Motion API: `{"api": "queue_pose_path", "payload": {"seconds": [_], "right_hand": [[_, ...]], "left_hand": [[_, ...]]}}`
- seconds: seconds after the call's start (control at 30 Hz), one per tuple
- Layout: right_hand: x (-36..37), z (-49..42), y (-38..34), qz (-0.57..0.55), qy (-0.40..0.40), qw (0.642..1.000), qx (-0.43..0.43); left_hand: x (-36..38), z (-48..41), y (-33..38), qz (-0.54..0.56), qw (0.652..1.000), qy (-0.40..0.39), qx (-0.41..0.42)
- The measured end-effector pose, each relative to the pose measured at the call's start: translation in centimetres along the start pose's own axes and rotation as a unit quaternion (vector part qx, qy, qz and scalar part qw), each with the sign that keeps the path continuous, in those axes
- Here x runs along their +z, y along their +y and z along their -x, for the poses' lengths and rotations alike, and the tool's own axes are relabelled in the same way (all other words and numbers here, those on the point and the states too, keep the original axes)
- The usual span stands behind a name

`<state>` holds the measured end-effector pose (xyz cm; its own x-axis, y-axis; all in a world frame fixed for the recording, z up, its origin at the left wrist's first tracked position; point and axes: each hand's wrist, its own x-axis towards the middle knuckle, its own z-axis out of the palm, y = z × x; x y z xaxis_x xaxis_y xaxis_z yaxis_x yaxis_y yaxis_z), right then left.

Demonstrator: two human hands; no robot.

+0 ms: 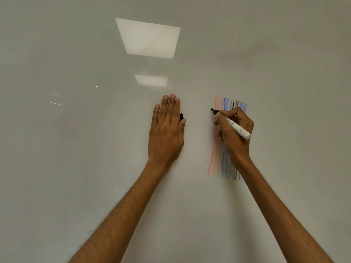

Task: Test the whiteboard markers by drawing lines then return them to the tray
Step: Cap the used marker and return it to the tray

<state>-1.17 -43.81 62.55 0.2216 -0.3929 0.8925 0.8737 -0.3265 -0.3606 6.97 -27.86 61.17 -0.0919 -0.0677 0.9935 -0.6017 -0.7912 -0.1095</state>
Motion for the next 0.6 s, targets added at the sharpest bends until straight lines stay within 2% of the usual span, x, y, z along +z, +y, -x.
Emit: {"api": "queue_pose_path", "payload": {"seconds": [0.6], "right_hand": [[-1.9,6.1,2.8,0.041,-0.028,0.999,0.001]], "left_hand": [[0.1,0.5,0.1,0.000,1.000,-0.007,-0.001]]}}
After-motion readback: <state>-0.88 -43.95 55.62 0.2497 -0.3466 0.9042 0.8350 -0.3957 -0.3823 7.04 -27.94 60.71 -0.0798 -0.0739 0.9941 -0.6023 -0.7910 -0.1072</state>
